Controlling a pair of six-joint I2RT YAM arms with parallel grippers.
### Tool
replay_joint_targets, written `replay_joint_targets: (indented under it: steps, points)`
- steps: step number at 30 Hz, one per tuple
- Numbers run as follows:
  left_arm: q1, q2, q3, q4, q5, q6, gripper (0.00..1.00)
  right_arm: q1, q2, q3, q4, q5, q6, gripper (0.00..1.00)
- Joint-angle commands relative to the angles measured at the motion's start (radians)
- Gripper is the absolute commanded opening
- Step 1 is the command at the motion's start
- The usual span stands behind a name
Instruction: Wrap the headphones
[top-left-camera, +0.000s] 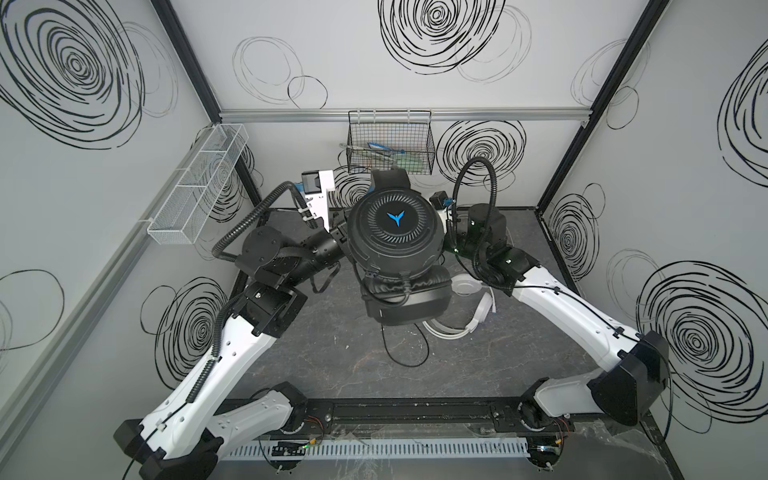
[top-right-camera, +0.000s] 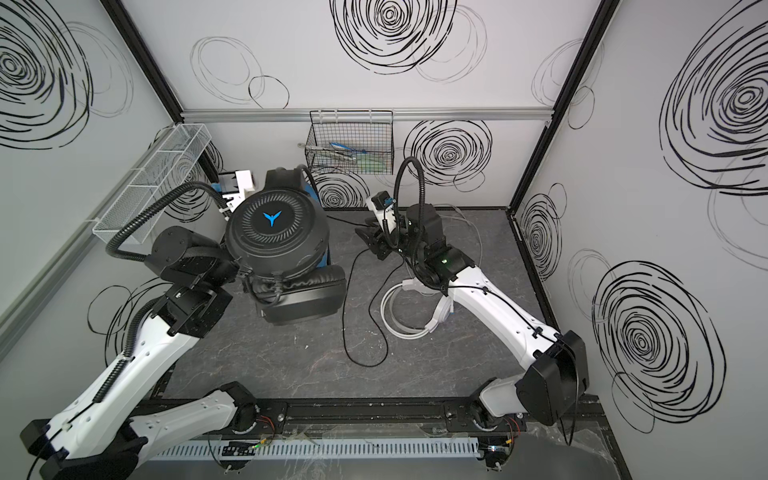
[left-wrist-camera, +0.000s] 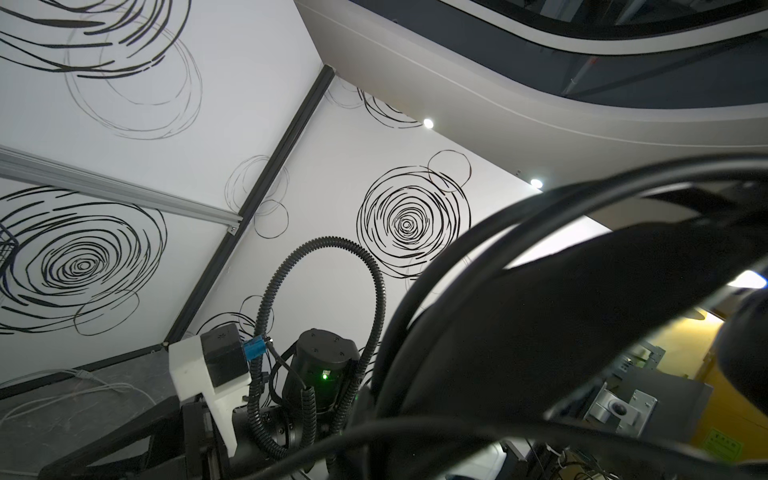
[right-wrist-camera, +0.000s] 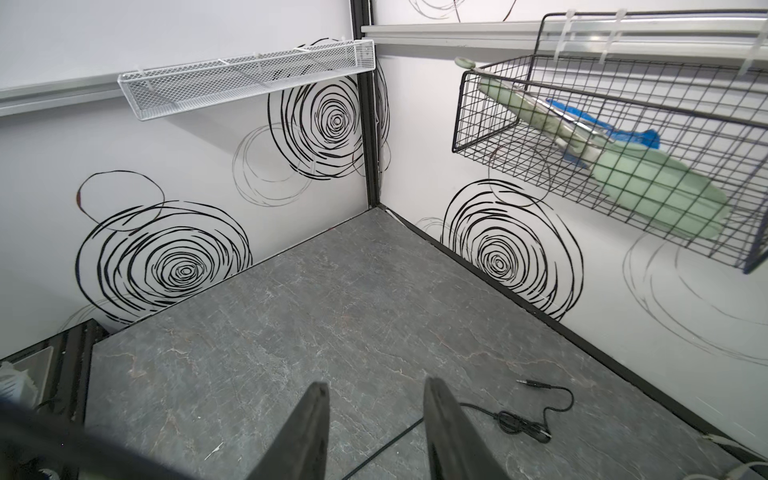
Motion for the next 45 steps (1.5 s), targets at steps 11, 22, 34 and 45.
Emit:
replay_joint_targets:
  steps: [11, 22, 34, 45]
  points:
    - [0.008, -0.008, 0.001, 0.084, -0.171, -0.052, 0.0, 0.01, -0.035, -0.055, 0.08, -0.113, 0.045, 0.41]
    - [0.017, 0.006, 0.034, 0.03, -0.278, -0.03, 0.0, 0.022, -0.035, -0.063, 0.067, -0.124, 0.046, 0.14]
    - [0.029, 0.046, 0.118, -0.233, -0.253, 0.002, 0.0, 0.003, -0.029, -0.06, 0.031, -0.039, 0.041, 0.01]
    - [0.119, 0.077, 0.123, -0.613, -0.186, -0.052, 0.0, -0.088, -0.066, -0.15, 0.047, 0.045, 0.094, 0.32]
